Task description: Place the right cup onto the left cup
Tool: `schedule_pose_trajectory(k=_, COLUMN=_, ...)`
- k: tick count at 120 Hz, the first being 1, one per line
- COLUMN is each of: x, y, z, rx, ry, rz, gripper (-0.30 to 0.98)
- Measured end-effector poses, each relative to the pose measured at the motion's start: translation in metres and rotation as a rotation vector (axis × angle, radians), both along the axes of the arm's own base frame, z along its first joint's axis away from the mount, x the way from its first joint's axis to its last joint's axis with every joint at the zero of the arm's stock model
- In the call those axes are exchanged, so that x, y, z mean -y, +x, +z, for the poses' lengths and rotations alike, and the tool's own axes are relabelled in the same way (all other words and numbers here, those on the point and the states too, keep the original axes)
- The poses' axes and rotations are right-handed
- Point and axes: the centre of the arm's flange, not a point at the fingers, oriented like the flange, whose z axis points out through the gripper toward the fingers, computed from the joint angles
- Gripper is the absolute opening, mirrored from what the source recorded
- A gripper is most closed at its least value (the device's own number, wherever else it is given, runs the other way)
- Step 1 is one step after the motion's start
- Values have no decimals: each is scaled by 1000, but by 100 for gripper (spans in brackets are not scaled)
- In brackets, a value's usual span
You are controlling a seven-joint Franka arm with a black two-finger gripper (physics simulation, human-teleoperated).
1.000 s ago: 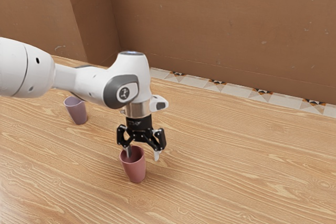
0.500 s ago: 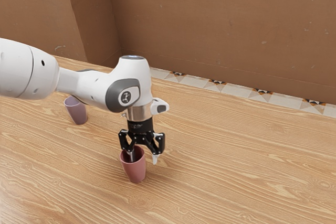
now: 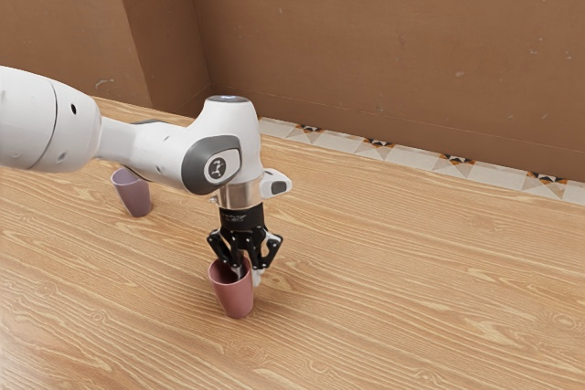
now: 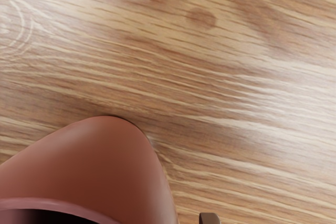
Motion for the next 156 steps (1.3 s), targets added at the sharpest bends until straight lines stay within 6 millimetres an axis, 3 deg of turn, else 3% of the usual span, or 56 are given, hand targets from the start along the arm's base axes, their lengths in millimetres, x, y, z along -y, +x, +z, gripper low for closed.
schedule_pose_trajectory(k=28, x=4, y=-1, z=0, rx=1, ry=1, rz=-5, gripper=-5)
schedule_pose_trajectory(k=44, x=1, y=-1, z=11, rx=18, ry=2, rz=0, gripper=-7)
schedule_pose_trajectory(k=71, x=-4, y=-3, z=69, rx=98, ry=14, rz=-10, gripper=-8)
schedule_pose_trajectory(k=92, x=-7, y=6, z=129, rx=154, ry=37, rz=-38, gripper=-8)
schedule_pose_trajectory(k=109, x=-14, y=13, z=161, rx=163, ry=54, rz=-55, gripper=-8)
schedule_pose_trajectory(k=124, x=-34, y=16, z=170, rx=144, ry=71, rz=-44, gripper=-8)
schedule_pose_trajectory(k=156, x=-109, y=18, z=172, rx=113, ry=94, rz=33, gripper=-8)
